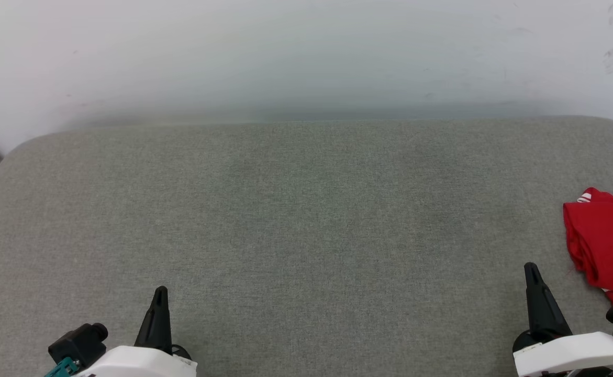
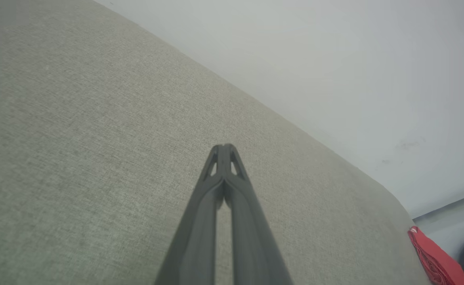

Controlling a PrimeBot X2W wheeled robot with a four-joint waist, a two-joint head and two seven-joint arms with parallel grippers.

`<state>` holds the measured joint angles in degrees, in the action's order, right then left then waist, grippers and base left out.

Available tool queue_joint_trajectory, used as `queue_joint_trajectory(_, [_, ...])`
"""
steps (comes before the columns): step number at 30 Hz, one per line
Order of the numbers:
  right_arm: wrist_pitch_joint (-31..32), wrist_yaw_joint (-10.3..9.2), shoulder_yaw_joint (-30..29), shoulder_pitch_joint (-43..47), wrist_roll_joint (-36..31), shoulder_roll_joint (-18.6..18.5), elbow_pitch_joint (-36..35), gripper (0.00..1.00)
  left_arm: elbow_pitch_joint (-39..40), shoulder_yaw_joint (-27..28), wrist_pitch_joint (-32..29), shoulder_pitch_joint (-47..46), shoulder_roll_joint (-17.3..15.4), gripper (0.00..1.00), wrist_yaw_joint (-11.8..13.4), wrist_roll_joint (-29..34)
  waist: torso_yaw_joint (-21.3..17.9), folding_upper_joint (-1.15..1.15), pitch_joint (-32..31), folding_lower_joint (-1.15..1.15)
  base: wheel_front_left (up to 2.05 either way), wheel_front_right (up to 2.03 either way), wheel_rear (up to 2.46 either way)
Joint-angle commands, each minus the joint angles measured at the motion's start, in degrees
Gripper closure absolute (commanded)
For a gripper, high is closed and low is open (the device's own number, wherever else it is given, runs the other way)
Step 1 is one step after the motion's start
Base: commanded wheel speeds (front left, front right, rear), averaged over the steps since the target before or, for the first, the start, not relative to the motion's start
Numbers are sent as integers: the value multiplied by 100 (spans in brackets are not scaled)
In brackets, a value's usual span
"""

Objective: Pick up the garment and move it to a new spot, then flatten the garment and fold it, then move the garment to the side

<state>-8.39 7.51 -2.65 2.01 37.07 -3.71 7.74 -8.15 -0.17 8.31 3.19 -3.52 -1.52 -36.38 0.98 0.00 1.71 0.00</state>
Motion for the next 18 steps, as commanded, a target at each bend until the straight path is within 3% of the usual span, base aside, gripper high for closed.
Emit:
queue_joint_trajectory(1, [53,-1,-12,-183,264,-60,-32,100,35,27,-47,-146,-48,100,-47,-263,-2,0,-3,0,0,0,0])
queue_joint_trajectory(18, [375,-1,-53,-352,1640,-69,128,100,-111,134,-363,-348,-67,100,-188,-1659,-19,0,-30,0,0,0,0])
